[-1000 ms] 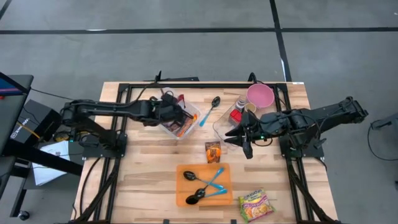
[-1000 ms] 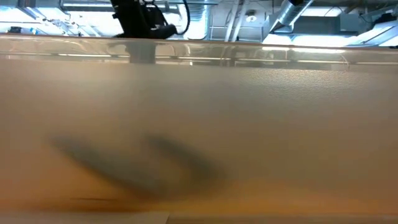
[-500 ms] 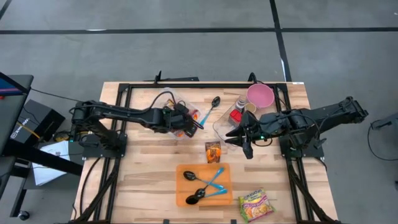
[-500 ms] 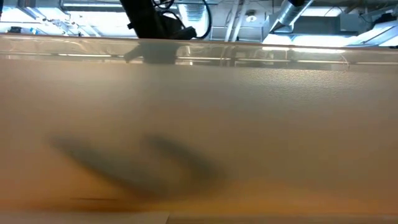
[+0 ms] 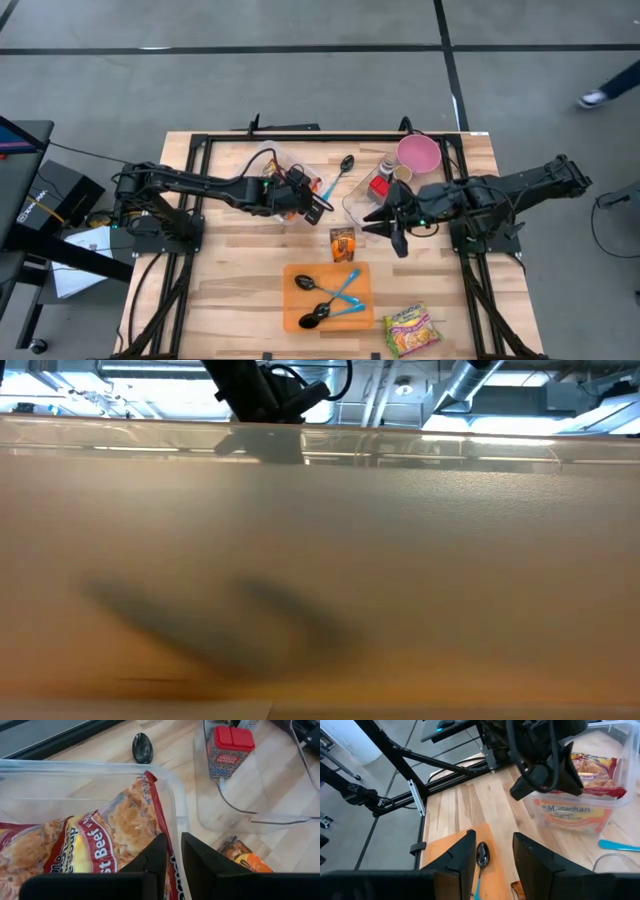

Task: Pick & Place Food Item
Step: Put the red noodle pack into the transparent container

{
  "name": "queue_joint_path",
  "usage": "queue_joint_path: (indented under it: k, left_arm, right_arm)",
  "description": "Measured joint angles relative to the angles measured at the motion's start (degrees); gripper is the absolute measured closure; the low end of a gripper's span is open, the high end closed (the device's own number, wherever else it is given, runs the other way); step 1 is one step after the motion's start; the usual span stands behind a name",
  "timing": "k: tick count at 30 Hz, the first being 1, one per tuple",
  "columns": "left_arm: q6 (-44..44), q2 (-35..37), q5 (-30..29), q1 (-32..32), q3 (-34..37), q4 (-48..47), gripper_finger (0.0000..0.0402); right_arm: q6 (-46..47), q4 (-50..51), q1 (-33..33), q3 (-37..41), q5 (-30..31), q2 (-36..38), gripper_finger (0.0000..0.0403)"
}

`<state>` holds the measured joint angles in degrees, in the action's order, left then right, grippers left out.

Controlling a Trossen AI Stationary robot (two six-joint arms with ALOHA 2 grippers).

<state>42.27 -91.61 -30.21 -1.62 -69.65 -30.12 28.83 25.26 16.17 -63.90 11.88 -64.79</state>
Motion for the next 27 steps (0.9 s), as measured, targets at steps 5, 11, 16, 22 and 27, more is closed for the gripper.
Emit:
queue_joint_path:
  k: [5, 11, 16, 22, 27]
  left_arm:
    - [0.0, 0.0, -1.76, -0.16, 0.0, 2.66, 0.0358]
    - [-0.01, 0.02, -3.07, -0.18, 0.0, 8.32, 0.0374]
    - [1.89, 0.34, -8.45, 0.9, 0.0, 4.89, 0.0384]
    - [3.56, 1.83, -12.94, 3.21, -0.11, -0.29, 0.04]
    - [3.38, 1.77, -11.69, 6.11, 0.07, -1.88, 0.0401]
  right_arm:
    - [1.0, -0.02, 1.15, 0.02, 0.03, 0.0, 0.028]
    - [1.95, -0.02, 1.88, 0.04, 0.05, 0.0, 0.028]
    - [2.71, -0.27, 2.31, 0.12, 0.16, 0.4, 0.028]
    - [3.36, -0.65, 2.96, 0.16, 1.37, 2.51, 0.028]
    - [3.31, -0.5, 2.95, 0.11, 4.02, 4.94, 0.028]
